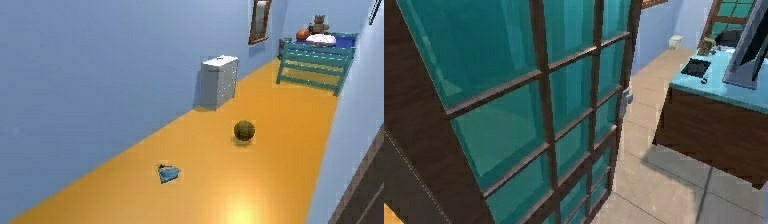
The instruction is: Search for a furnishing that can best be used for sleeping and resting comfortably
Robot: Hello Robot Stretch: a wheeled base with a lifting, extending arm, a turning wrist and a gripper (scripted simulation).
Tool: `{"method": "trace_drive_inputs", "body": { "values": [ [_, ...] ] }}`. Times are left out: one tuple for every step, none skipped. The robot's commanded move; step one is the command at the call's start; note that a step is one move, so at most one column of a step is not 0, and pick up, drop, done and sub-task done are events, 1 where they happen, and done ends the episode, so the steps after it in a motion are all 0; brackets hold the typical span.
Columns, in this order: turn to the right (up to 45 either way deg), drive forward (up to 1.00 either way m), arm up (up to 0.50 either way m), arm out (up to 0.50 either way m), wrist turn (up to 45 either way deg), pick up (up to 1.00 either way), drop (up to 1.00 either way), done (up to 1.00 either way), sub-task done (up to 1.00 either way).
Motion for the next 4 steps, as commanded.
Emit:
{"method": "trace_drive_inputs", "body": {
  "values": [
    [0.0,0.35,0.00,0.00,0.0,0.00,0.00,0.00,0.00],
    [36.0,0.00,0.00,0.00,0.0,0.00,0.00,0.00,0.00],
    [0.0,1.00,0.00,0.00,0.0,0.00,0.00,0.00,0.00],
    [0.0,1.00,0.00,0.00,0.0,0.00,0.00,0.00,0.00]
  ]
}}
